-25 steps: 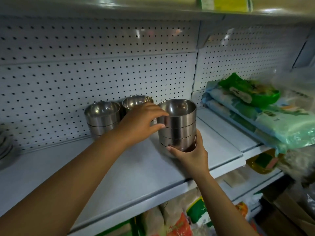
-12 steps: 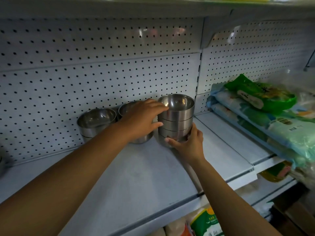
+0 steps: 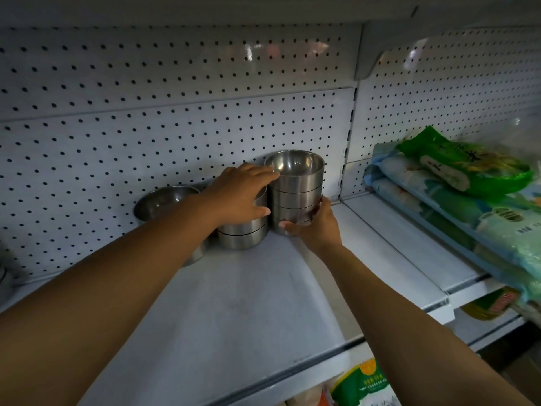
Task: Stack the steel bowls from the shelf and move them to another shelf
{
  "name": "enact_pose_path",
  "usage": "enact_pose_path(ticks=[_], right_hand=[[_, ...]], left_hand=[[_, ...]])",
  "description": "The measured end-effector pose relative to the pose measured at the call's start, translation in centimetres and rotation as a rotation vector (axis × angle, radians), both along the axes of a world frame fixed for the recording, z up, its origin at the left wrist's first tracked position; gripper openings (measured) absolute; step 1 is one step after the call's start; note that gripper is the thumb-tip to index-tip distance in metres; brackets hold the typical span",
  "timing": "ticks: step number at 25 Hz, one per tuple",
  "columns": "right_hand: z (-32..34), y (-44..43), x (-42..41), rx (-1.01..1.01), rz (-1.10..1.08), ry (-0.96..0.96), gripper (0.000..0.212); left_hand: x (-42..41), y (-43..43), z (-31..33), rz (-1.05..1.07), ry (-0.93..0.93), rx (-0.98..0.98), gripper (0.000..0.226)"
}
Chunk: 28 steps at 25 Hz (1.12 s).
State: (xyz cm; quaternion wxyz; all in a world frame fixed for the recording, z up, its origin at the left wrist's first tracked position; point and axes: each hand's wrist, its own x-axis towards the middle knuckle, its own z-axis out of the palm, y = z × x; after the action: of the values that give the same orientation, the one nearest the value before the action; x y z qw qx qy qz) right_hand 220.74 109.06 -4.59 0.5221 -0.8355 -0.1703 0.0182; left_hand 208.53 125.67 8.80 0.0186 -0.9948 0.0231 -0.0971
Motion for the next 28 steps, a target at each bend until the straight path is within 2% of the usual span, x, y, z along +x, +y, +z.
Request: enact_pose_path(ticks=[5, 8, 14, 18, 22, 28], right_hand=[[0.5, 0.2, 0.5, 0.002, 0.019, 0.014, 0.107], [0.1, 0.1, 0.3, 0.028, 0.008, 0.021, 0.11], [0.1, -1.6, -2.4, -0.102, -0.03, -0.055, 0.072], [0.4, -3.6, -7.2, -0.218, 0.066, -0.122, 0.075], [0.9, -4.3, -14.3, -0.258, 0.238, -0.19, 0.074], [1.2, -0.4, -27.9, -0.185, 0.543, -0.283, 0.066]], left_hand=[[0.7, -0.1, -0.6, 0.042, -0.013, -0.256, 0.068], [0.7, -0.6, -1.1, 0.054, -0.04, -0.266, 0.066], [-2.8, -0.4, -2.9, 0.105, -0.154, -0.341, 0.059], [-9.3, -1.0, -4.1, 0.168, -0.18, -0.369, 0.065], [-18.7, -1.9, -6.5, 0.283, -0.222, -0.479, 0.066], [-35.6, -3.3, -11.1, 0.59, -0.379, -0.539, 0.059]])
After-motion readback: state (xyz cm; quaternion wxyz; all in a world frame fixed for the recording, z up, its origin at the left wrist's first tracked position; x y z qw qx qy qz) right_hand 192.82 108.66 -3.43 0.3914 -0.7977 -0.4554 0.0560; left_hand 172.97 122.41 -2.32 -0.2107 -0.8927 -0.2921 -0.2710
